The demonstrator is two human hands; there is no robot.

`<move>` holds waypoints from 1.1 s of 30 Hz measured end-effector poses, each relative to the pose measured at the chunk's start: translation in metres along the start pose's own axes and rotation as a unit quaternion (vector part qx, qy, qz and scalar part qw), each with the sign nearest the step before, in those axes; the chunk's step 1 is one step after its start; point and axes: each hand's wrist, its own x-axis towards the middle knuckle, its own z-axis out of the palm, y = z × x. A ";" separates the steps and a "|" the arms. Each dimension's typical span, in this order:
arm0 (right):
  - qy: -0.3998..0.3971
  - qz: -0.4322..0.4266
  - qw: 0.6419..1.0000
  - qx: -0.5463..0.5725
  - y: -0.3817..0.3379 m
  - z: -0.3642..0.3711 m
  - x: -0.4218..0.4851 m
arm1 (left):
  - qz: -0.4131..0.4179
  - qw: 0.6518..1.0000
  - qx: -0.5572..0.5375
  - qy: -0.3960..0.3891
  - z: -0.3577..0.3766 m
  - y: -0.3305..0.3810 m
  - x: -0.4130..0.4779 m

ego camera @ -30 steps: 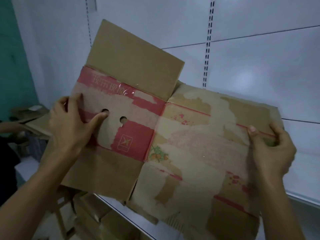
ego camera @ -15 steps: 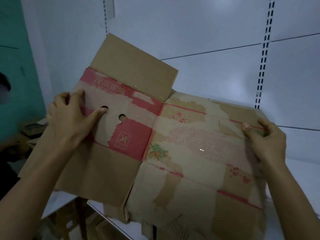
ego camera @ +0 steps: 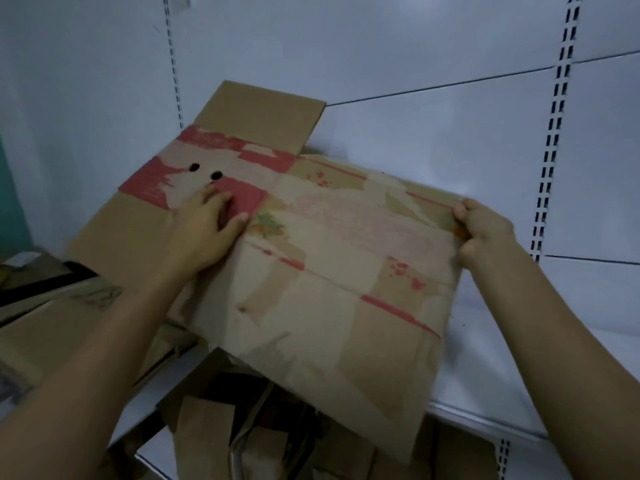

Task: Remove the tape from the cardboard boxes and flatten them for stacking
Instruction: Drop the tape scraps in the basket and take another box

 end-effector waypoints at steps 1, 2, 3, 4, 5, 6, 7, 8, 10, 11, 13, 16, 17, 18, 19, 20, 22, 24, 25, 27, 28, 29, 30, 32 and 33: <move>0.004 -0.001 1.000 0.005 0.005 0.012 0.000 | 0.017 0.999 -0.002 -0.029 0.011 0.001 0.000; 0.003 -0.004 1.000 0.006 0.010 0.024 0.000 | 0.028 0.998 -0.005 -0.059 0.021 0.001 -0.001; 0.000 -0.006 1.000 0.000 0.016 0.035 0.001 | 0.037 0.995 -0.010 -0.088 0.030 0.000 -0.002; -0.004 -0.009 1.000 -0.010 0.022 0.045 0.001 | 0.043 0.993 -0.011 -0.111 0.038 -0.002 -0.005; -0.007 -0.011 1.000 -0.019 0.027 0.054 0.002 | 0.047 0.990 -0.010 -0.130 0.045 -0.006 -0.009; -0.007 -0.013 0.999 -0.029 0.031 0.062 0.003 | 0.050 0.987 -0.010 -0.152 0.052 -0.012 -0.012; -0.005 -0.015 0.999 -0.037 0.036 0.069 0.004 | 0.053 0.981 -0.012 -0.184 0.057 -0.020 -0.016; -0.002 -0.016 0.999 -0.043 0.041 0.074 0.005 | 0.057 0.972 -0.013 -0.227 0.061 -0.029 -0.019; 0.006 -0.010 0.998 -0.059 0.054 0.078 0.009 | 0.068 0.945 -0.004 -0.320 0.067 -0.049 -0.024; 0.005 0.003 0.997 -0.072 0.063 0.077 0.013 | 0.068 0.933 -0.004 -0.353 0.070 -0.059 -0.027; -0.029 0.040 0.992 -0.118 0.083 0.070 0.016 | 0.060 0.922 -0.018 -0.381 0.077 -0.076 -0.035; -0.088 0.073 0.966 -0.233 0.121 0.060 0.008 | 0.045 0.918 -0.035 -0.392 0.089 -0.093 -0.045; -0.091 0.076 0.960 -0.255 0.134 0.058 0.005 | 0.043 0.915 -0.033 -0.399 0.091 -0.098 -0.046; -0.090 0.082 0.957 -0.265 0.146 0.055 0.003 | 0.041 0.913 -0.030 -0.405 0.092 -0.103 -0.047; -0.086 0.092 0.956 -0.265 0.157 0.052 0.001 | 0.040 0.912 -0.027 -0.407 0.093 -0.108 -0.047; -0.079 0.106 0.958 -0.254 0.164 0.049 -0.001 | 0.039 0.912 -0.026 -0.407 0.093 -0.111 -0.047; -0.061 0.125 0.966 -0.216 0.170 0.045 -0.002 | 0.035 0.917 -0.036 -0.395 0.091 -0.115 -0.047; -0.053 0.130 0.973 -0.185 0.166 0.047 0.000 | 0.021 0.939 -0.050 -0.339 0.085 -0.118 -0.051; -0.053 0.135 0.974 -0.172 0.162 0.051 0.000 | 0.007 0.954 -0.055 -0.295 0.080 -0.120 -0.054; -0.057 0.145 0.976 -0.151 0.153 0.064 0.001 | -0.033 0.976 -0.074 -0.204 0.065 -0.122 -0.061; -0.059 0.152 0.977 -0.139 0.149 0.071 0.000 | -0.051 0.980 -0.087 -0.171 0.058 -0.121 -0.065; -0.061 0.158 0.978 -0.124 0.148 0.079 -0.001 | -0.061 0.981 -0.103 -0.150 0.050 -0.120 -0.069; -0.067 0.162 0.978 -0.110 0.148 0.087 -0.003 | -0.063 0.980 -0.123 -0.140 0.044 -0.118 -0.074; -0.080 0.169 0.979 -0.082 0.154 0.105 -0.008 | -0.050 0.975 -0.167 -0.139 0.029 -0.111 -0.085; -0.083 0.172 0.979 -0.067 0.160 0.113 -0.012 | -0.043 0.972 -0.183 -0.138 0.021 -0.107 -0.092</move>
